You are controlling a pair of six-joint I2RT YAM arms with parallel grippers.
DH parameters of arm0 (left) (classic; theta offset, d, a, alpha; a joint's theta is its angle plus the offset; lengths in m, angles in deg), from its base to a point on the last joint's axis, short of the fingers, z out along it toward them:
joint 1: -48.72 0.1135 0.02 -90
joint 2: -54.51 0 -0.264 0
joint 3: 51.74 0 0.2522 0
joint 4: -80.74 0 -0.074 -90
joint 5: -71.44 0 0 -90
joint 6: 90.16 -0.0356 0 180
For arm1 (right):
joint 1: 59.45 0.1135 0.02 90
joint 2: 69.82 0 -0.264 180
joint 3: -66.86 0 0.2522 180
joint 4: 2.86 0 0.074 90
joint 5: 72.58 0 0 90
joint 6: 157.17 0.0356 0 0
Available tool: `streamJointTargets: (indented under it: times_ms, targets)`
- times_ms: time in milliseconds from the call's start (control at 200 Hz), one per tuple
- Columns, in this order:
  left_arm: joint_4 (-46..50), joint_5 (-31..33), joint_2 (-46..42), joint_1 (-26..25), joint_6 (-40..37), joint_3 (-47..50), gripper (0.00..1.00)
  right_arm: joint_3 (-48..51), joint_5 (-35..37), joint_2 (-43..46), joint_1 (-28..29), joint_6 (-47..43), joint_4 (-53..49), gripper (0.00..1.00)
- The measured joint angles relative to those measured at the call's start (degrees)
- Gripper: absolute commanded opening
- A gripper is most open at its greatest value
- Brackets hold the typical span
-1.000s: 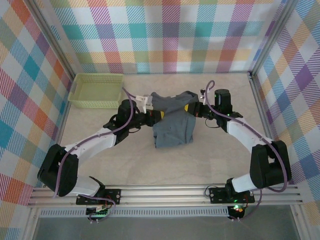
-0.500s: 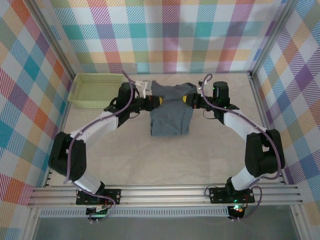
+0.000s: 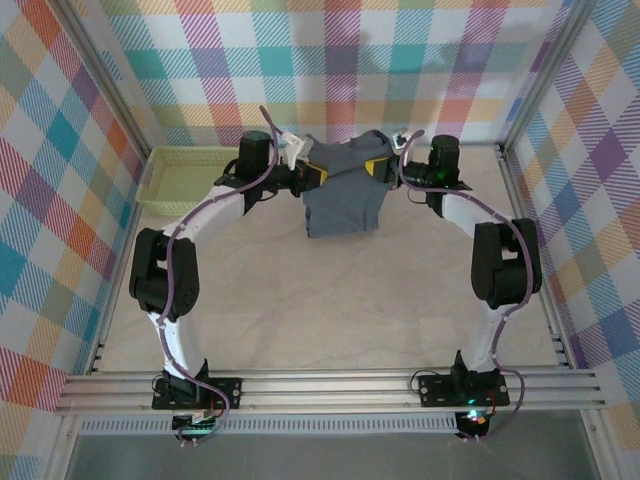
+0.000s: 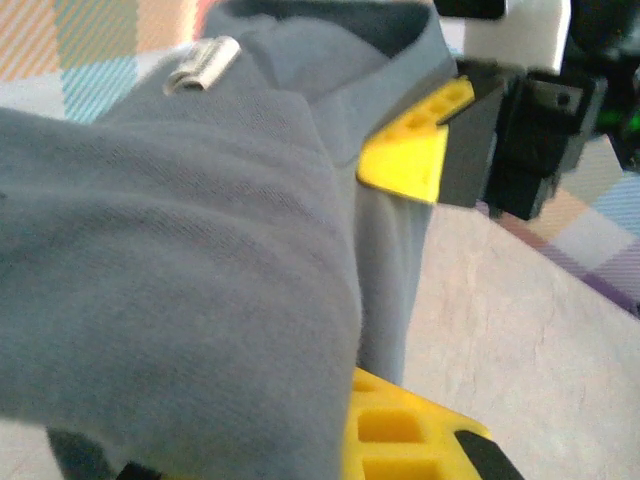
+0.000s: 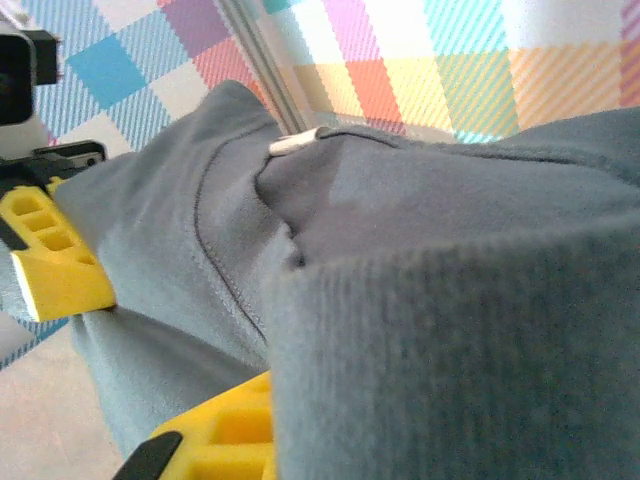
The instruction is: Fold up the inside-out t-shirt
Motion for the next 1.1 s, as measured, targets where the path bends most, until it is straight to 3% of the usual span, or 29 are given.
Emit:
streamJointTargets:
  times_ms: [130,360,480,655,865,1100]
  targets:
    - [3.02,-2.93,8.68,1.29,-6.97,-12.2,0.0,-5.49,-2.64,-6.01,-1.29,-1.64,5.38,0.05]
    - [0.63,-4.61,13.73,3.41,-14.69,-13.35,0.0,-10.64,-6.86,-14.21,-1.7,-3.19,13.77,0.05]
    - [-6.21,-5.42,12.02,3.63,-18.4,-4.85,0.0,-6.43,-8.81,-13.94,-1.64,-5.53,18.36,0.05]
    - [-11.52,-6.49,4.98,2.71,-22.93,11.65,0.0,8.11,-11.26,-10.05,-0.96,-9.75,23.21,0.06]
    - [-13.57,-5.53,-6.73,-2.08,-28.39,24.74,0.0,24.11,-9.97,0.85,-0.57,-15.1,25.7,0.06]
    - [-19.41,-0.59,-15.34,-7.85,-28.02,38.42,0.0,38.75,-7.19,10.78,0.2,-14.82,30.32,0.1]
